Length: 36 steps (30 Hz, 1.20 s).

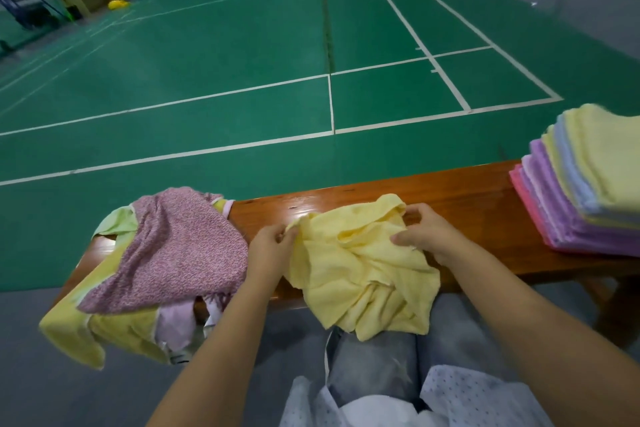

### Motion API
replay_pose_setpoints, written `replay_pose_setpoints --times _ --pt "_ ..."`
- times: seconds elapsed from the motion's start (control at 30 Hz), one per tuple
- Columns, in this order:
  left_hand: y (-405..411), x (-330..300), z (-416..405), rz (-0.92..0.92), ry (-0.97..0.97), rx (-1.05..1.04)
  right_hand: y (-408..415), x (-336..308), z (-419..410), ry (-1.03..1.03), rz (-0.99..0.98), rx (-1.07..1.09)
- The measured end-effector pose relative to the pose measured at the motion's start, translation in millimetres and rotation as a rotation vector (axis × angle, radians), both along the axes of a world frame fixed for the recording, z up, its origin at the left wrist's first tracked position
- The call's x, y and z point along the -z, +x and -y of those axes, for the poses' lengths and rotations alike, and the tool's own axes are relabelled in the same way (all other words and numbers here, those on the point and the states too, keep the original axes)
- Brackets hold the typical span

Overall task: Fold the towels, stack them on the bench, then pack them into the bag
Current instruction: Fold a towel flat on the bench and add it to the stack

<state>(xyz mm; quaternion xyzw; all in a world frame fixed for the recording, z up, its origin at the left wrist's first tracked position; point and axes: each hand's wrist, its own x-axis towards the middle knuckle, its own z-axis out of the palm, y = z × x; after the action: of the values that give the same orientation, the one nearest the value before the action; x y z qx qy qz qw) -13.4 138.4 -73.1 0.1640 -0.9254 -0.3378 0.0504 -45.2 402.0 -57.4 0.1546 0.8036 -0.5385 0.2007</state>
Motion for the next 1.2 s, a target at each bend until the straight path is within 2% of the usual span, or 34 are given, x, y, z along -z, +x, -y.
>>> replay_pose_setpoints --times 0.07,0.13,0.27,0.37,0.5,0.63,0.73,0.83,1.03,1.13,1.2 --pt "-2 -17 1 -0.067 0.269 -0.110 -5 -9 -10 -0.085 0.037 0.017" --pt "-6 -37 4 -0.131 0.530 -0.209 -11 -22 -17 -0.151 -0.034 0.081" --pt "-15 -76 5 -0.249 0.730 -0.239 -20 -54 -26 -0.184 -0.351 0.242" --pt "-13 -86 -3 -0.247 0.711 -0.196 -15 -70 -27 0.079 -0.483 0.120" --pt "0 -68 -26 -0.154 0.597 -0.123 -1 -59 -24 0.536 -0.469 -0.121" --pt "20 -39 -50 -0.067 0.582 -0.082 9 -16 -39 0.745 -0.194 -0.253" --pt "30 -24 -60 -0.035 0.598 -0.075 18 2 -58 0.772 0.016 -0.279" --pt "34 -25 -71 -0.059 0.579 -0.023 25 2 -72 0.708 -0.029 -0.210" --pt "35 -46 -96 -0.104 0.579 0.109 34 -30 -66 0.301 -0.463 0.186" --pt "33 -56 -103 -0.169 0.607 0.115 33 -44 -61 -0.054 -0.492 0.292" --pt "31 -59 -107 -0.186 0.621 0.109 34 -49 -59 -0.157 -0.489 0.291"
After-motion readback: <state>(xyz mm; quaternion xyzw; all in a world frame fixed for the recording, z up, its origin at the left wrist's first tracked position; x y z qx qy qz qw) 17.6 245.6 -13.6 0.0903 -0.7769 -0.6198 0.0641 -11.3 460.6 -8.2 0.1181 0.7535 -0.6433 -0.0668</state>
